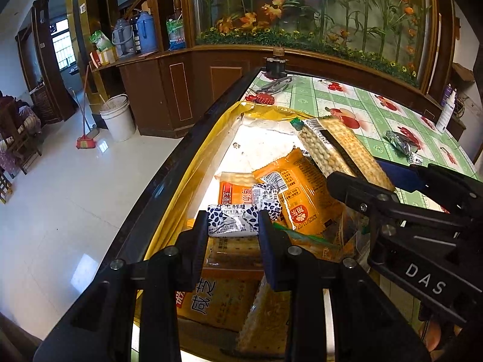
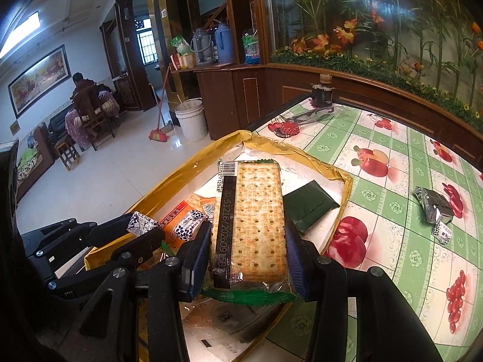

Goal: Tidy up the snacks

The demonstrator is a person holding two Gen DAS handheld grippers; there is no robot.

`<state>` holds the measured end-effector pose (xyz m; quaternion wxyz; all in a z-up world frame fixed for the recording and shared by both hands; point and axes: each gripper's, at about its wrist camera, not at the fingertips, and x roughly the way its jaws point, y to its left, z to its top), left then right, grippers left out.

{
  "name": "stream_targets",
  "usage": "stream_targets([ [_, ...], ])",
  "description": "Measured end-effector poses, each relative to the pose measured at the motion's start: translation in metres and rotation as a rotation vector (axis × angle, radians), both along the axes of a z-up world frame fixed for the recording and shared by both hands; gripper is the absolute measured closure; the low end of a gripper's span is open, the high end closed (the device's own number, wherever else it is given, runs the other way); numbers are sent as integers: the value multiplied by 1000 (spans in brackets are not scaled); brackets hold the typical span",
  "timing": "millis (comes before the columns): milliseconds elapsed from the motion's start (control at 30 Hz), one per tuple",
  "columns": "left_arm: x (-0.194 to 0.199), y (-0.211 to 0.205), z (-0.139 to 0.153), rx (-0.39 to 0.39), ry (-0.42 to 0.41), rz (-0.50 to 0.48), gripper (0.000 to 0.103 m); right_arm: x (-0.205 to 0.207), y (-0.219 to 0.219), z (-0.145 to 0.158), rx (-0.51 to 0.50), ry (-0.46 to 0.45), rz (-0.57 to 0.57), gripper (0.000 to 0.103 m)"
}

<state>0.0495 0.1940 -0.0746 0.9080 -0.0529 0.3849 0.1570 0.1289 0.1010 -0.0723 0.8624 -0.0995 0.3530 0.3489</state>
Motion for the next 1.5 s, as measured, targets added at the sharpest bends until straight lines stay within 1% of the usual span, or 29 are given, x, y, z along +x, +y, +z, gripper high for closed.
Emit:
stream_targets([
  [100, 1, 1, -1, -9, 3, 0, 73, 3, 2, -2, -5, 4, 6, 55],
  [200, 2, 3, -3, -24, 6, 13, 72, 5, 2, -3, -2, 14, 5, 52],
  [233, 2, 4, -3, -28, 7, 17, 67, 5, 2, -3, 0, 17, 7, 49],
  [300, 2, 5, -3, -21, 12, 26, 59, 5, 2, -4, -7, 12, 5, 48],
  [367, 2, 6, -2, -14, 19, 42, 40, 5, 2, -4, -9, 12, 2, 39],
  [433, 0, 6, -1, -17, 14, 48, 31, 3, 0, -2, -4, 1, -4, 33],
  [467, -1, 7, -1, -21, 11, 46, 29, 2, -1, -1, -3, -5, -8, 31],
  [533, -2, 6, 1, -18, 12, 49, 28, 0, -3, 2, 0, -9, -9, 29],
  [667, -4, 3, 4, -9, 8, 48, 23, -2, -9, 8, 12, -12, -18, 29],
  [833, -9, -1, 12, 2, -2, 46, 22, -8, -27, 19, 45, -17, -39, 29],
  [967, -15, -9, 21, 12, -24, 38, 21, -16, -46, 30, 62, -44, -74, 25],
  [1133, -21, -24, 35, 21, -58, 15, 21, -28, -73, 43, 82, -62, -114, 23],
  [1233, -21, -35, 42, 24, -53, -9, 20, -34, -92, 49, 90, -77, -149, 21],
  [1400, -23, -52, 51, 30, -57, -29, 20, -40, -123, 54, 107, -80, -209, 21],
  [1500, -28, -60, 57, 35, -80, -31, 20, -42, -141, 54, 117, -68, -239, 20],
])
